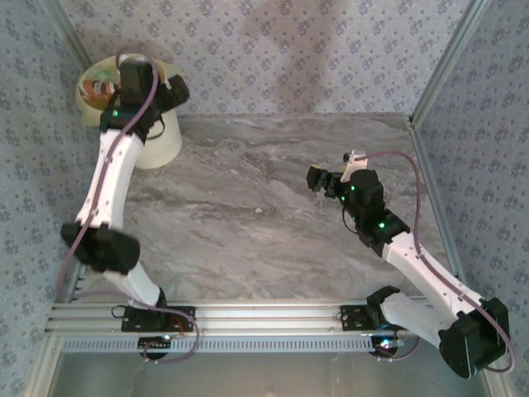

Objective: Put the plastic bottles in the bin

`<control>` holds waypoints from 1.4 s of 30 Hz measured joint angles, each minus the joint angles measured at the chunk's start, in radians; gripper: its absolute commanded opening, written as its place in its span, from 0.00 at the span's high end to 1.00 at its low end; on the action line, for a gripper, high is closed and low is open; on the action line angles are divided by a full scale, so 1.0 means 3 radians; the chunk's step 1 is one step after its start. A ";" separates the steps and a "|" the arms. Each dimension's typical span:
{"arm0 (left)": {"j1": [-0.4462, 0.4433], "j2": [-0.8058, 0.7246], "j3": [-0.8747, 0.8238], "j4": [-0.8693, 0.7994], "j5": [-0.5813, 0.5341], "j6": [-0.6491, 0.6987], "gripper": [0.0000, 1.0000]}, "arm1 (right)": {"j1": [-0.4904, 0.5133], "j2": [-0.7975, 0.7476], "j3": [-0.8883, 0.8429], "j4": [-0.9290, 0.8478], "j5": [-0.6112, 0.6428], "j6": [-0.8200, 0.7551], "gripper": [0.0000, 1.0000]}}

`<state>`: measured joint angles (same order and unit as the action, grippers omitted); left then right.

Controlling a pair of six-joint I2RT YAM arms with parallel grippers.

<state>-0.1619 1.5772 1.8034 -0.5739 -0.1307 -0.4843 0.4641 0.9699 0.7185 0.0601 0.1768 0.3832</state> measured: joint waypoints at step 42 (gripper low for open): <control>0.0546 -0.0534 -0.4456 0.3639 -0.0220 0.1255 0.02 | -0.2082 0.1175 -0.1446 0.2027 -0.0961 -0.0787 0.00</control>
<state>0.0017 1.4170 0.4667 0.5179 -0.1967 -0.1078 -0.1604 1.3224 0.2848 0.6682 -0.1116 0.1471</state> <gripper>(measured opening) 0.980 0.999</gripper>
